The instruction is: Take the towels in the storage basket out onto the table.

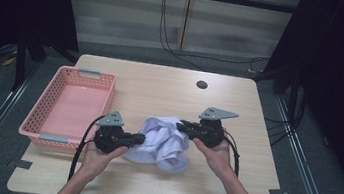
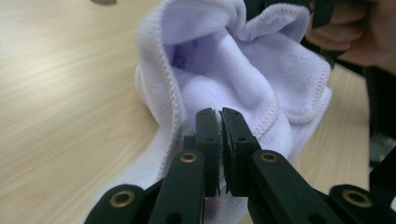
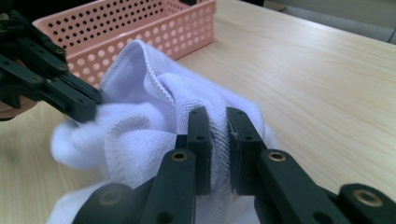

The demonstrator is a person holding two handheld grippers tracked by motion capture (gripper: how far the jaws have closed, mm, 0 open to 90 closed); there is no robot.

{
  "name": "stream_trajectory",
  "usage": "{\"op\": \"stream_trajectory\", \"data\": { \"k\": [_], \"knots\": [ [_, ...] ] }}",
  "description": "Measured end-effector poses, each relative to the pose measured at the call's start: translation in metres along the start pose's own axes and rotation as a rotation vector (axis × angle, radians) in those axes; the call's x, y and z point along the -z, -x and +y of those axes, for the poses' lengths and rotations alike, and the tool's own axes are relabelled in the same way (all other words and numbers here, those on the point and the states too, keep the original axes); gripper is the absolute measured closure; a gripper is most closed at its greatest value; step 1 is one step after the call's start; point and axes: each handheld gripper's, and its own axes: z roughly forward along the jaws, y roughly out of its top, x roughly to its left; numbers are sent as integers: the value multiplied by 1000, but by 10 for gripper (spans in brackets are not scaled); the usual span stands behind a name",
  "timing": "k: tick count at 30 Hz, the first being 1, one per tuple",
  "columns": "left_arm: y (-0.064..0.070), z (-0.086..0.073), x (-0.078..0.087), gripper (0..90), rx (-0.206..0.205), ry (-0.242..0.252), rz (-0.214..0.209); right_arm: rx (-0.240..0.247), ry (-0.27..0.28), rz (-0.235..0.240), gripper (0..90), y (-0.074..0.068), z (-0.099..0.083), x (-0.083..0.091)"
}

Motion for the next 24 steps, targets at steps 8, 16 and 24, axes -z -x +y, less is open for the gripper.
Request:
{"op": "stream_trajectory", "data": {
  "k": [8,16,24],
  "knots": [
    [-1,20,27,876,-16,103,10,-50,45,-78,837,30,7,31],
    [7,46,51,880,-68,169,22,-54,71,-209,845,62,29,59],
    [11,61,80,883,-90,244,43,-103,81,-330,848,108,42,86]
  ]
}}
